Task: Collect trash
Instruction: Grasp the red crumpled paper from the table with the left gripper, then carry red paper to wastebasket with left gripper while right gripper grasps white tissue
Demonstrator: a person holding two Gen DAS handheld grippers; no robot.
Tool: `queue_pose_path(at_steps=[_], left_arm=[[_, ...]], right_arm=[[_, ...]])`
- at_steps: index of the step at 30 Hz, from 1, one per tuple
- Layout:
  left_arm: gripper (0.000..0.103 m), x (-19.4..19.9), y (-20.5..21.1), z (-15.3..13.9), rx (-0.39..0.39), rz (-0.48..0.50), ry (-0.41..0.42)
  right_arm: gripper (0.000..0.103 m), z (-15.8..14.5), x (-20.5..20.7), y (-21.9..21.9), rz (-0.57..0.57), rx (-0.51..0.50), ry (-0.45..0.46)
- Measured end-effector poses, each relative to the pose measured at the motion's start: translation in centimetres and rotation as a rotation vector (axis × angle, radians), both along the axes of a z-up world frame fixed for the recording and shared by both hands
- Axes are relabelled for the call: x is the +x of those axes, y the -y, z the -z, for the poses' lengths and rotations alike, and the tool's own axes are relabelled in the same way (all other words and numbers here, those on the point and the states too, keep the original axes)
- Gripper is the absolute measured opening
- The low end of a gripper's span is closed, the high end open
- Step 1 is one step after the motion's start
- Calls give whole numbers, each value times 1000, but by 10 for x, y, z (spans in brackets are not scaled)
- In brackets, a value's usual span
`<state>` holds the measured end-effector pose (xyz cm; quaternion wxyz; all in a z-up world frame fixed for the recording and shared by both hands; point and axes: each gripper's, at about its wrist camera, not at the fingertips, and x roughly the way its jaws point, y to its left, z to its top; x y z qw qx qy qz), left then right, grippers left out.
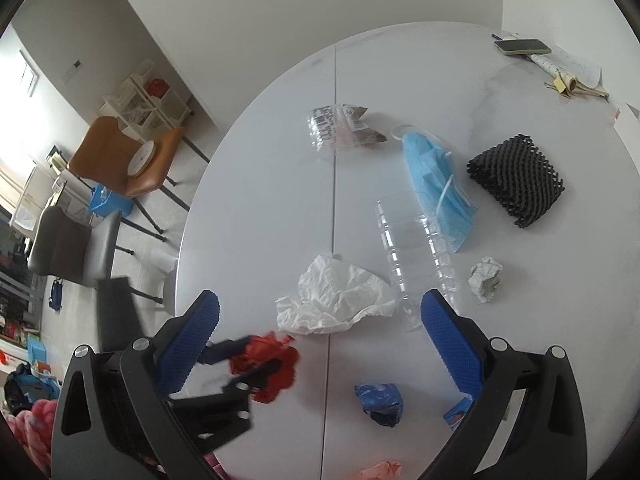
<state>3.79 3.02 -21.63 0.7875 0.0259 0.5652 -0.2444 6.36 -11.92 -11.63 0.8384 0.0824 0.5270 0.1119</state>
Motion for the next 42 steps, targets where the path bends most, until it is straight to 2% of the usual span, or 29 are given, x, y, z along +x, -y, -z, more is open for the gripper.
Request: queue_pose_path(at_steps=[5,7,13,14,18,19,21,23,28,37,42], left_arm=[[33,-3,-48,-36,33,-79,53],[33,-4,-76,-54,34,-145,75],[34,-11,-142,-96,23,-290,129],[34,-11,-147,-99,20,-301,132],[34,-14,-169,-110,27,-347,155],[34,-14,-172,-111,27,-353,159],[34,-13,-181,-112,25,-365,162],[34,-11,-187,-111,19,-372,160],[34,-7,-200,-110,11,-391,157],[34,9,-228,-98,19,-435,137],[36,24,-237,-82,40,-442,108]], right_arm=[[100,17,1,-25,-36,6,-31],[100,33,3,-37,-54,2,-51],[86,81,15,-61,-54,-115,-104],[82,88,18,-62,-52,-127,-114],[48,111,25,-65,-41,-173,-165],[42,115,26,-64,-32,-176,-176],[26,118,27,-61,-8,-163,-186],[15,118,29,-57,1,-131,-202],[12,99,29,-61,-3,-83,-197],[13,15,28,-115,-142,-24,-60],[15,-16,27,-146,-224,-9,-6]])
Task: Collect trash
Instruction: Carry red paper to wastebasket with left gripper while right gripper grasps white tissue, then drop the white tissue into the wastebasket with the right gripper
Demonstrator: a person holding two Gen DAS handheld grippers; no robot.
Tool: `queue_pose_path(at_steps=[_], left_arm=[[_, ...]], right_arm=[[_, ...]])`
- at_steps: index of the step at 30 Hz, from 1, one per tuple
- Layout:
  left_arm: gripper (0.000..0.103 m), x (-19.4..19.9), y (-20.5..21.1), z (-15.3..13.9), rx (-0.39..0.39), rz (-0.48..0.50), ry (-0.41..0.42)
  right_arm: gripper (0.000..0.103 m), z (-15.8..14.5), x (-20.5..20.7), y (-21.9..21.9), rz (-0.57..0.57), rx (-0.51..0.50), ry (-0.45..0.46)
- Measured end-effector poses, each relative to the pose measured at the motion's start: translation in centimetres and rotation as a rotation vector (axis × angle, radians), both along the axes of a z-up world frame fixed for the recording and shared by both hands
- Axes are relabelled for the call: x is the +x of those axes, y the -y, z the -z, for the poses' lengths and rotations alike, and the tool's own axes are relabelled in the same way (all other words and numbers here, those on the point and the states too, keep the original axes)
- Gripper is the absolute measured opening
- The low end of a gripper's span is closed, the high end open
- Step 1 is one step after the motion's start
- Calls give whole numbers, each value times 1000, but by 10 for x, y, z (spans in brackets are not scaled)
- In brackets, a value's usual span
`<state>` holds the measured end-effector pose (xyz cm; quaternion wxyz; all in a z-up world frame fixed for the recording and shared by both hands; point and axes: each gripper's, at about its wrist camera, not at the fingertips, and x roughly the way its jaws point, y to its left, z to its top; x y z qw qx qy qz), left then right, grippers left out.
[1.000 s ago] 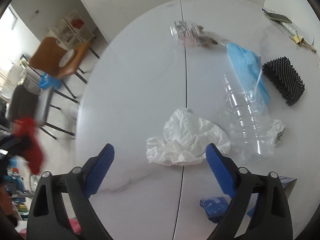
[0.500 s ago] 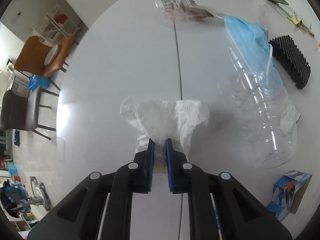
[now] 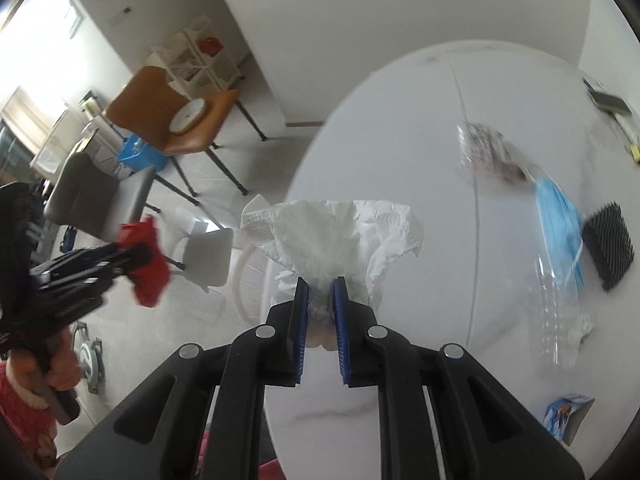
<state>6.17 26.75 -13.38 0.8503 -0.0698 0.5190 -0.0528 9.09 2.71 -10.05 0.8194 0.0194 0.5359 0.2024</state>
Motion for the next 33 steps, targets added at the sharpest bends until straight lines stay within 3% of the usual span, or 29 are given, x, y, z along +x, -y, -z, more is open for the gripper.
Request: queue_pose_path(at_steps=[4,7,9,12,24,33], left_arm=[[40,11,-7,15,16,-28,-41],[52,17,-10,24,16,-47,-65],[67,20,-12,26,23,-57,-70],[75,22,-15,26,24,-62,-62],[88,15,-28,7,18,-103,-27],[95,0,-55,-12,53,-157,6]], right_arm=[[15,-7,5,-27,-42,1,14],[15,-6,12,-44,-69,-1,7],[15,-4,14,-49,-79,-4,5],[15,-2,12,-54,-93,-5,-3],[16,8,18,-69,-118,5,-39],[16,33,28,-117,-244,22,-93]])
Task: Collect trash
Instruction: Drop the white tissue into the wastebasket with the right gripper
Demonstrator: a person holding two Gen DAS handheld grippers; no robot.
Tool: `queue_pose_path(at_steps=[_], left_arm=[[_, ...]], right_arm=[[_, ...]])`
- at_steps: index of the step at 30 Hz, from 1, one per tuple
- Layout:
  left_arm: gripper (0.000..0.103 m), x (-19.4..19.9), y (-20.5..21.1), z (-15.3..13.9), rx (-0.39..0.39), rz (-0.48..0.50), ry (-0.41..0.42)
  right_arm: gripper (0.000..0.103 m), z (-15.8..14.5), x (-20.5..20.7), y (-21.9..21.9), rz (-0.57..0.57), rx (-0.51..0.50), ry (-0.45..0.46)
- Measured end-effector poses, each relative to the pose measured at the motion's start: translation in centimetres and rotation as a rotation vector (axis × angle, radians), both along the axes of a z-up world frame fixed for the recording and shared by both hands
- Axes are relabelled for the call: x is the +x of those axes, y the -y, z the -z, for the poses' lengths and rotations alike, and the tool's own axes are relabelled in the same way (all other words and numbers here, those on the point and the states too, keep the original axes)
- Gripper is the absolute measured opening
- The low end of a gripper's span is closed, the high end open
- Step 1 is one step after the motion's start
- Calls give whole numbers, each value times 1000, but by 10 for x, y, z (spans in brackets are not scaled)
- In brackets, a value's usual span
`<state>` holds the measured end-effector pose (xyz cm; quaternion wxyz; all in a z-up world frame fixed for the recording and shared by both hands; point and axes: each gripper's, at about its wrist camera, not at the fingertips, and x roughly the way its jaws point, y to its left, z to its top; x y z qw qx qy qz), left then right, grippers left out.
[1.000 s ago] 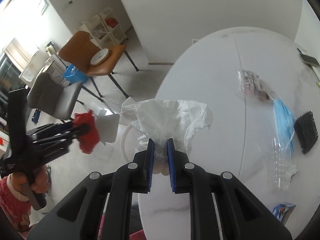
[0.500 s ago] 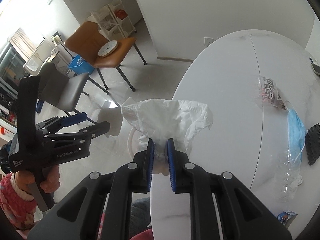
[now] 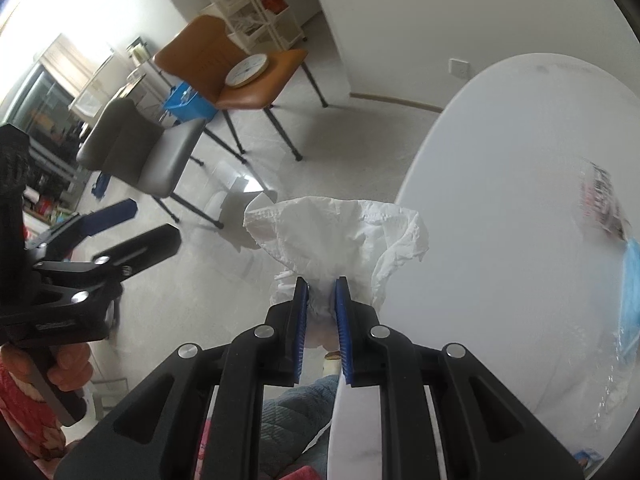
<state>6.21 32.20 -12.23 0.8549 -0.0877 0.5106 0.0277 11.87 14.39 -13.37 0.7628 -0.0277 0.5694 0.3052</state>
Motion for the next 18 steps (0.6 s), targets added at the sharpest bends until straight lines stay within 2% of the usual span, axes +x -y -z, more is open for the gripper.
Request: queue_pose_path(at_steps=[4,6,8,11,16,18], left_arm=[[95,-6,-16,-2,5,-42,-2],[95,-9,-23,-1,7,-63,-7],[95,-10,-28,0,4,-78,-13],[95,-12,-31,0,2,-90,-13],[95,-12,-27,-1,5,-87,-9],[95,-12,-25,-2,5,-85,-7]], right_arm=[[23,8,6,-25,-64,5,-7],[32,15,10,-38,-88,0,-16],[50,20,13,-45,-91,-13,-11],[57,25,16,-49,-86,-26,-14],[62,21,17,-41,-57,-16,-22],[73,17,16,-34,-29,-17,-18]])
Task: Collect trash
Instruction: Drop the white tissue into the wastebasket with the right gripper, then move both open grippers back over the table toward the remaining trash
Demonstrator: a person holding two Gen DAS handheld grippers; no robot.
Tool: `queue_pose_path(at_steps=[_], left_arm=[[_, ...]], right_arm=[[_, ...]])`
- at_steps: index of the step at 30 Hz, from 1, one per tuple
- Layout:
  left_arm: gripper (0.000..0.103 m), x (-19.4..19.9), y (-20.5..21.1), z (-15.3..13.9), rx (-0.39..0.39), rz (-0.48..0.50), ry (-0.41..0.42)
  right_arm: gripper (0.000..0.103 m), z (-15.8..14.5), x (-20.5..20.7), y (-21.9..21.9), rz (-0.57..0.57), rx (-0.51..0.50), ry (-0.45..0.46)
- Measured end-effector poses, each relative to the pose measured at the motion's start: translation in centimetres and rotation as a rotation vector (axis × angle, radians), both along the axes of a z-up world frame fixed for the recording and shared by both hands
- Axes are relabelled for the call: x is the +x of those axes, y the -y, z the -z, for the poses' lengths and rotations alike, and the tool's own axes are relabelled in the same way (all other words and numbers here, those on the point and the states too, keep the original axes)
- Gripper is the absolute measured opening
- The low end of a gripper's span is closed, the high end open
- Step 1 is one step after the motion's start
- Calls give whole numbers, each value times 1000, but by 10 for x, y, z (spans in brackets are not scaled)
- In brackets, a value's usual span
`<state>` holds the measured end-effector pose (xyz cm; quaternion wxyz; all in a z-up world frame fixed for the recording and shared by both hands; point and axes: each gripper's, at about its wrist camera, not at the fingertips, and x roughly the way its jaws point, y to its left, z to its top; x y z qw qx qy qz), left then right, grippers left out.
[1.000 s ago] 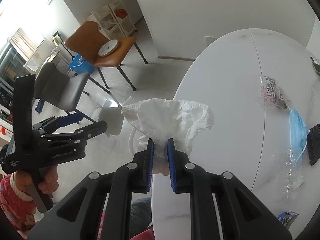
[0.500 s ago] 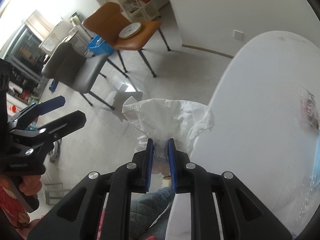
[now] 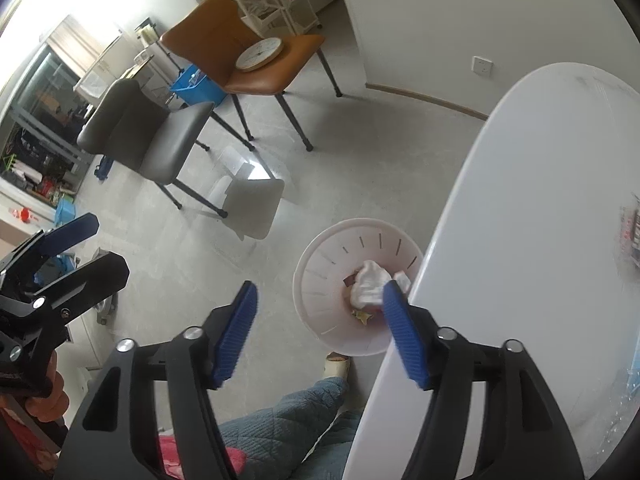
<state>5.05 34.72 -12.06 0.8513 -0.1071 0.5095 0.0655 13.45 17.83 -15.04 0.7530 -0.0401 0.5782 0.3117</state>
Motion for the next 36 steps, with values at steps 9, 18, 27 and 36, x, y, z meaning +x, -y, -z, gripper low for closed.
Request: queue_pose_path(at_steps=[9,18,27,36], left_arm=[[95,2,18,-8,2,42,15],[95,3,53,-19,14,127,25],[95,-2,87,-28,36,211,39],[95,-6,120,-30,33,285,37]], right_arm=[[95,-37,-14,47,143,33,42],[100,-59,-28,99,271,56,86],[100,-62,-38,144,385,45,109],[100,-61,-57,188,468,38,125]])
